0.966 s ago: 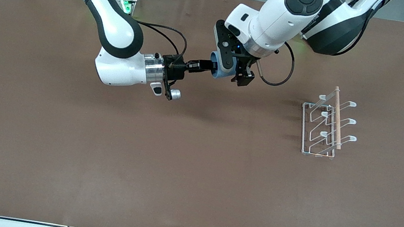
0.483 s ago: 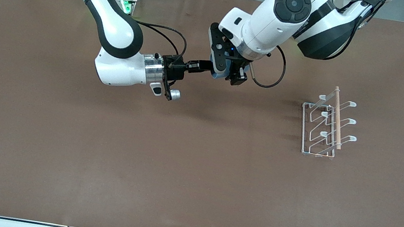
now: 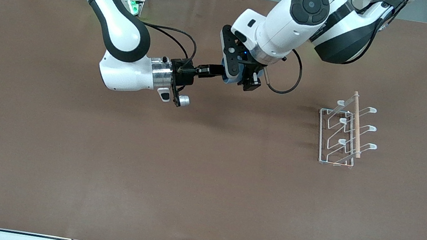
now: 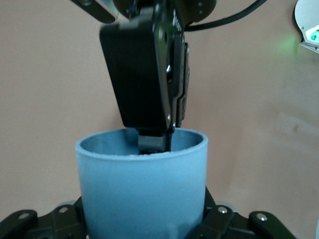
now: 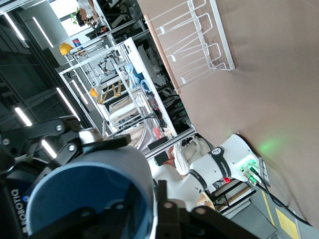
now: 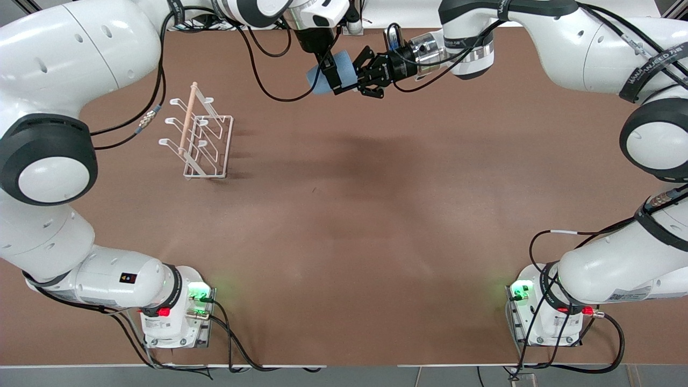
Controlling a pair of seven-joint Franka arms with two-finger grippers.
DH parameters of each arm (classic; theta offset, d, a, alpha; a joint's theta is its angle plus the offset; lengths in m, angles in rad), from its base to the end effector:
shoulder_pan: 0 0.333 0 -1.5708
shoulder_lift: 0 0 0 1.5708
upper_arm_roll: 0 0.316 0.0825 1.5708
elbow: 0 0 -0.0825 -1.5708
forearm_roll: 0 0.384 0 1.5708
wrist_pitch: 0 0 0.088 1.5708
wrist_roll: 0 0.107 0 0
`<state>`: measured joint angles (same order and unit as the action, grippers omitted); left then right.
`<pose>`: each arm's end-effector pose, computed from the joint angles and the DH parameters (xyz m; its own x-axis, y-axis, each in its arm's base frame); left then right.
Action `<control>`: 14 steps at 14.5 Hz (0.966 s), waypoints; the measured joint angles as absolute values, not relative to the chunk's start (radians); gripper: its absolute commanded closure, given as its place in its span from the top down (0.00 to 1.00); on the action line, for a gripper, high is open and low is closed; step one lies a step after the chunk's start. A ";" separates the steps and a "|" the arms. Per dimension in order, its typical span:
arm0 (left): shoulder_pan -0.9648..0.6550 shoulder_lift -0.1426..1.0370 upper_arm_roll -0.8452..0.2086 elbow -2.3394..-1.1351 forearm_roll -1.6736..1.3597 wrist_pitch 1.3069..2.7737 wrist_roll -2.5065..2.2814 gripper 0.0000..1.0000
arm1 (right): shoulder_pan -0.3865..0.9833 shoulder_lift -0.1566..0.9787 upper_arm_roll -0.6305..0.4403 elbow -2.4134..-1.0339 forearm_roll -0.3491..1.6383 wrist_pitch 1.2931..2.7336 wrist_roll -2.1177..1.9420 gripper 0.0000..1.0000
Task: Hang cup on cup holder
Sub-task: 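Open the right gripper and release the cup to the left gripper, then carry the cup to the rack with the left gripper while the right gripper retracts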
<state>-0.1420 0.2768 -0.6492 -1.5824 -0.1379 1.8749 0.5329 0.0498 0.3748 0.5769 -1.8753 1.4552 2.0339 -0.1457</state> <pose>0.4708 -0.4315 0.5135 0.3190 -0.9261 0.2013 -0.9354 -0.2734 0.2244 0.5007 0.3955 0.3815 0.8817 0.1827 -0.4351 -0.3832 -0.2609 -0.8860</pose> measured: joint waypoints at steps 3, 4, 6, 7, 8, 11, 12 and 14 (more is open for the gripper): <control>-0.130 0.277 -0.647 -1.581 -0.097 1.822 0.533 0.01 | 0.032 0.358 0.553 -1.875 1.451 2.049 -0.130 1.00; -0.125 0.277 -0.647 -1.580 -0.048 1.795 0.533 0.02 | 0.024 0.352 0.530 -1.875 1.429 2.050 -0.111 1.00; -0.120 0.277 -0.646 -1.577 0.064 1.726 0.519 0.01 | 0.013 0.344 0.469 -1.874 1.331 2.049 -0.065 1.00; -0.120 0.277 -0.646 -1.577 0.133 1.690 0.510 0.00 | 0.009 0.340 0.435 -1.872 1.277 2.049 -0.045 1.00; -0.120 0.277 -0.647 -1.578 0.224 1.654 0.508 0.00 | 0.007 0.335 0.397 -1.869 1.221 2.049 -0.025 1.00; -0.131 0.279 -0.648 -1.580 0.443 1.541 0.508 0.00 | 0.003 0.306 0.280 -1.856 0.983 2.050 0.007 1.00; -0.129 0.279 -0.647 -1.582 0.498 1.507 0.510 0.00 | 0.002 0.295 0.238 -1.846 0.892 2.050 0.013 1.00; -0.121 0.288 -0.644 -1.595 0.607 1.465 0.545 0.00 | -0.001 0.280 0.156 -1.823 0.707 2.050 0.016 1.00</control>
<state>-0.1215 0.2879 -0.6440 -1.5954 0.6074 1.4650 0.5455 -0.0011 0.2797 0.1558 -1.8229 0.7073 2.0495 0.0163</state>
